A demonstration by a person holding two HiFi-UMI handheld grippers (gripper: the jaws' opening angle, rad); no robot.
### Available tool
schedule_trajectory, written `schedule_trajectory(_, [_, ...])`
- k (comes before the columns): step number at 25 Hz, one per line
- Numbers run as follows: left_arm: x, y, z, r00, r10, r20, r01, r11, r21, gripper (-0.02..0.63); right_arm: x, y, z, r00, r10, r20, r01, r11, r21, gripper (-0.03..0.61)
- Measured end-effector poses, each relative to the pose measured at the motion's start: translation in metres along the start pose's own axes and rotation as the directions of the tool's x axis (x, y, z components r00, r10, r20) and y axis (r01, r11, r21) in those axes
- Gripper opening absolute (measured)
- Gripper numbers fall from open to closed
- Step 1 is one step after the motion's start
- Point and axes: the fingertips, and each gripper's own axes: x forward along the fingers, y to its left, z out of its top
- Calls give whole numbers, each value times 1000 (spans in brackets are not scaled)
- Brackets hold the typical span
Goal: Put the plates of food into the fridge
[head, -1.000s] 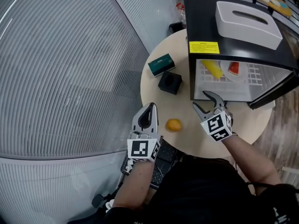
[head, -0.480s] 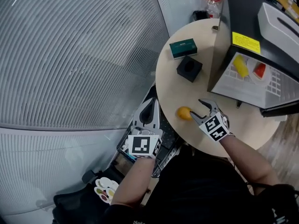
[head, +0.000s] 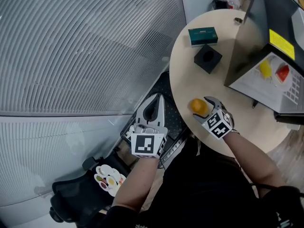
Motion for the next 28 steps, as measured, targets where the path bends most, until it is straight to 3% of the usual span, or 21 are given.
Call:
schedule_trajectory(7, [-10, 7, -21, 999, 11, -47, -12, 1000, -16, 5, 28, 1, -19, 997, 10, -71, -14, 999, -51, 351])
schedule_trajectory(17, [-22, 17, -56, 993, 33, -117, -42, 997, -69, 5, 49, -4, -41, 991, 25, -129, -26, 1000, -11, 351])
schedule_trajectory(24, [-20, 18, -54, 992, 32, -125, -41, 996, -73, 5, 59, -2, -57, 976, 51, -210, -54, 999, -9, 350])
schedule_trajectory(28, [-18, 16, -44, 993, 25, -120, -32, 998, -62, 5, 55, -3, -54, 977, 71, -202, -70, 997, 15, 350])
